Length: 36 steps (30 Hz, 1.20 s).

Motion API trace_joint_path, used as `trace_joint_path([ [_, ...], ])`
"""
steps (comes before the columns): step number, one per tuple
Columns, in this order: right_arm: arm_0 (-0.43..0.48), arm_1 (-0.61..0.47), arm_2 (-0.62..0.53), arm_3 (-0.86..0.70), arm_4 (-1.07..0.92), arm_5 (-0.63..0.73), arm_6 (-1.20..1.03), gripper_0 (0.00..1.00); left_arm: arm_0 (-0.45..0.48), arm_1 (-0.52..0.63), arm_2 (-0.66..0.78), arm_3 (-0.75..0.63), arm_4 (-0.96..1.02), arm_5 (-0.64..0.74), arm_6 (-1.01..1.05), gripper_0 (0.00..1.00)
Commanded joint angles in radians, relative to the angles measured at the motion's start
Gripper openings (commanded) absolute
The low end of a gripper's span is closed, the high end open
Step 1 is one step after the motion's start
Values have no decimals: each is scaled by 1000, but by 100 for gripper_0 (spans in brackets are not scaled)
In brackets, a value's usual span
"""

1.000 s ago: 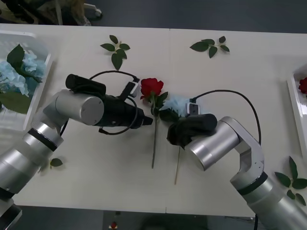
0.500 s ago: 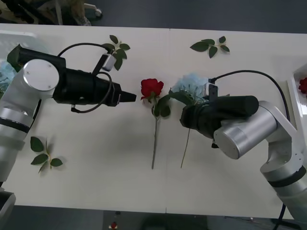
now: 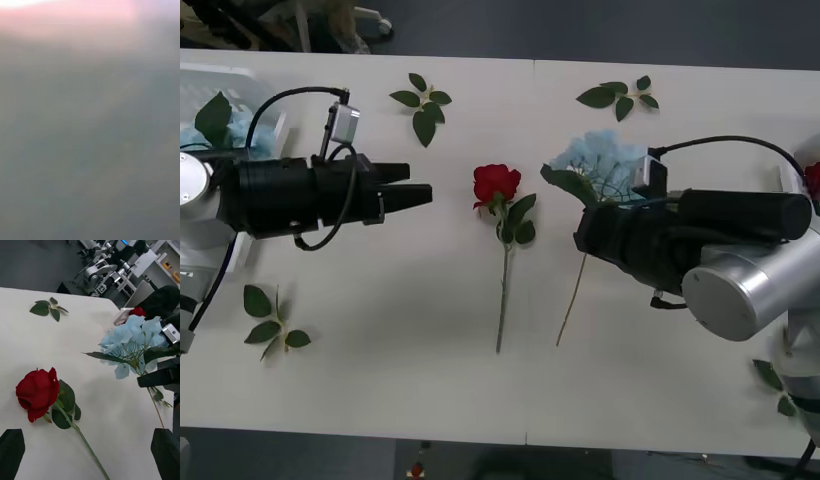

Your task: Put the red flowers into the right box and the blue flowers into the left box

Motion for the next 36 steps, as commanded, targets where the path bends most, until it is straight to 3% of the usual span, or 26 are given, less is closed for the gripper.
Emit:
trace_joint_path([
  [1, 39, -34, -42, -112, -68, -42, 69, 0, -11, 27, 46, -32, 23, 58, -102, 99],
  [7, 86, -40, -74, -184, -154, -122, 98, 0, -20, 38, 59, -45, -43, 103, -292, 99],
  [13, 106, -42, -74, -193, -252, -265, 167, 0, -20, 32, 59, -74, -71, 103, -292, 99],
  [22, 102, -8, -80, -193, -323, -323, 392, 0, -32, -10, 59, -81, -20, 103, -292, 99],
  [36, 11, 102, 6, -72, -330, -455, 632, 0, -63, -30, -35, -86, 61, 97, -122, 99],
])
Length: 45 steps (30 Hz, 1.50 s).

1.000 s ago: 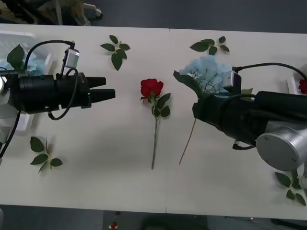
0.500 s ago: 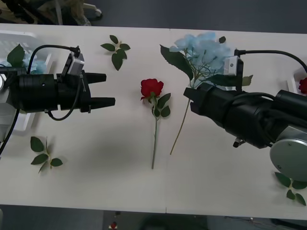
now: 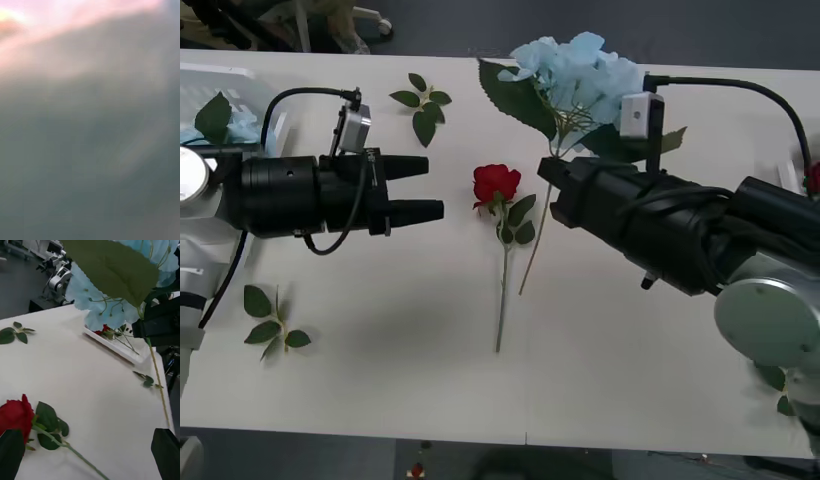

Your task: Put the red flowers into the right box and the blue flowers into the left box

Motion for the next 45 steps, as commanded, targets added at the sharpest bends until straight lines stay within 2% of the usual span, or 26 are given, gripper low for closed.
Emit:
trace_joint_path([
  [1, -61, 65, 43, 49, -11, -47, 104, 0, -62, 6, -46, -40, 11, -9, 91, 99],
  [11, -172, 185, 87, 210, -14, -116, 235, 0, -79, -6, -141, -40, 13, -46, 158, 99],
  [22, -251, 209, 118, 302, -83, -184, 255, 0, -79, -45, -177, -35, -84, -45, 194, 99],
  [24, -262, 212, 121, 316, -85, -184, 256, 0, -77, -46, -180, -27, -86, -46, 198, 96],
  [26, -271, 214, 127, 334, -85, -184, 259, 0, -79, -46, -180, -24, -86, -45, 198, 82],
  [27, -278, 217, 130, 342, -85, -184, 262, 0, -79, -46, -180, -24, -86, -45, 198, 69],
  [29, -290, 220, 135, 361, -85, -184, 265, 0, -77, -46, -180, -24, -84, -45, 200, 5],
  [30, -294, 220, 137, 365, -85, -184, 264, 0, -79, -46, -180, -24, -84, -45, 201, 0],
  [45, -304, 225, 132, 377, -98, -184, 267, 0, -77, -46, -180, -23, -84, -60, 204, 0],
])
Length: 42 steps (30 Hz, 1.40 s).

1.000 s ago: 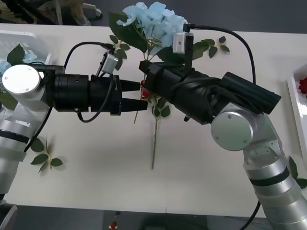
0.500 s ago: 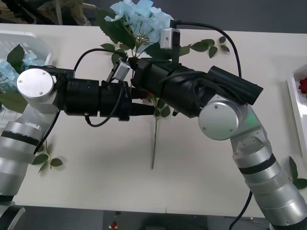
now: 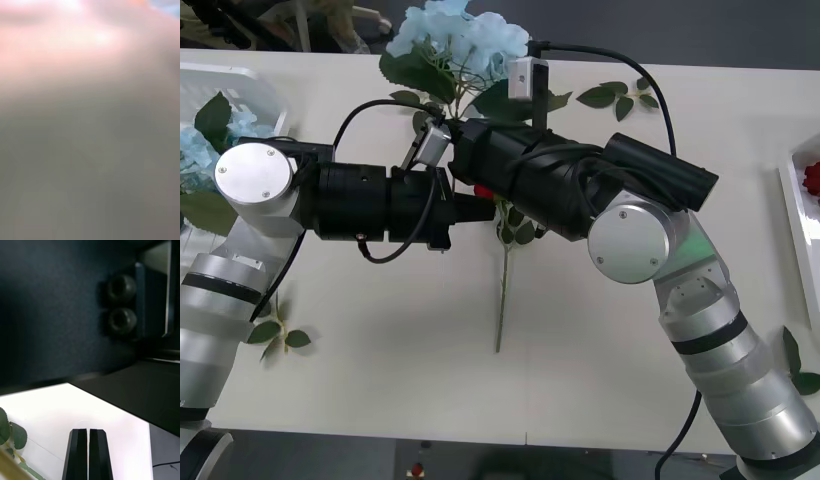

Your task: Put the red flowers into the right box and the blue flowers into the left box

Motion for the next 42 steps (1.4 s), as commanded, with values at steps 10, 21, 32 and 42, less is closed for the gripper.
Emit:
trace_joint_path([
  [10, -21, 26, -18, -23, -7, -12, 84, 91, -21, -3, -1, -21, 1, -7, 83, 0],
  [21, -21, 17, -35, -21, -64, -12, 123, 95, -15, -3, 0, -21, 3, -7, 83, 0],
  [32, -21, -14, -43, -23, -139, -12, 147, 95, 11, 10, 68, -21, 3, -5, 83, 0],
  [42, -21, -115, -43, -24, -294, -10, 188, 95, 33, 123, 187, -20, 44, -2, 89, 0],
])
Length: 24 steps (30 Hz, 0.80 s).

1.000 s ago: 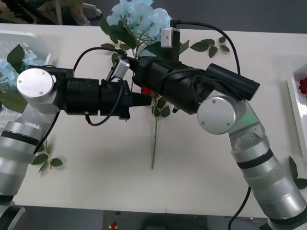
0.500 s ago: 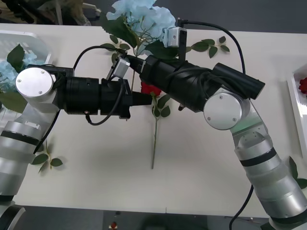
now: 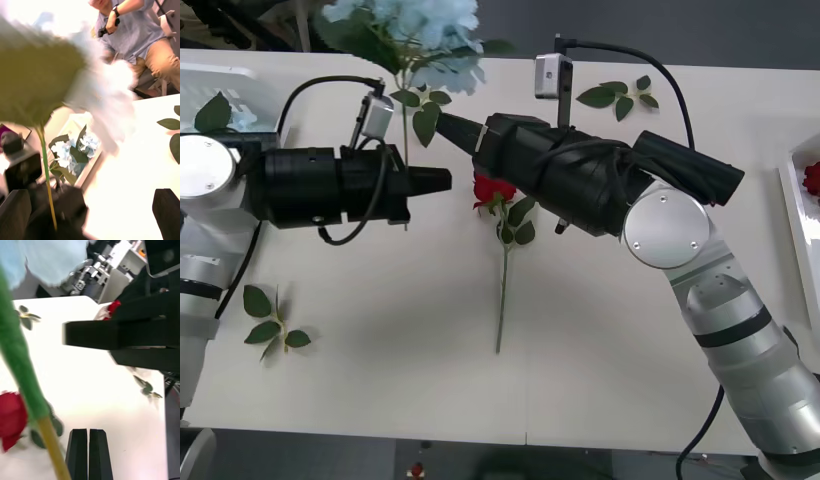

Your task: Put the red flowers into the right box and the blue flowers into the left box

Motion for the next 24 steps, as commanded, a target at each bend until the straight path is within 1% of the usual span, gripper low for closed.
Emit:
trace_joint_path([
  [1, -22, -52, -6, -43, -64, -10, 51, 95, 5, 110, 32, -6, 62, -2, 55, 0],
  [5, -13, -87, -11, -46, -124, -10, 68, 95, 19, 219, 37, 54, 194, 13, 60, 0],
  [6, -7, -104, -14, -48, -149, -10, 74, 95, 22, 262, 37, 97, 257, 38, 60, 0],
  [10, 8, -177, -17, -62, -224, -10, 83, 95, 27, 380, 37, 223, 397, 124, 58, 0],
  [13, 30, -240, -19, -77, -279, -10, 89, 95, 27, 456, 37, 293, 423, 183, 60, 0],
  [18, 113, -360, -45, -129, -340, -8, 97, 95, 28, 584, 37, 418, 423, 283, 60, 0],
  [22, 160, -420, -82, -155, -350, 25, 98, 95, 51, 652, 38, 488, 429, 312, 58, 0],
  [24, 189, -446, -121, -161, -353, 70, 103, 96, 79, 690, 50, 516, 432, 315, 57, 0],
])
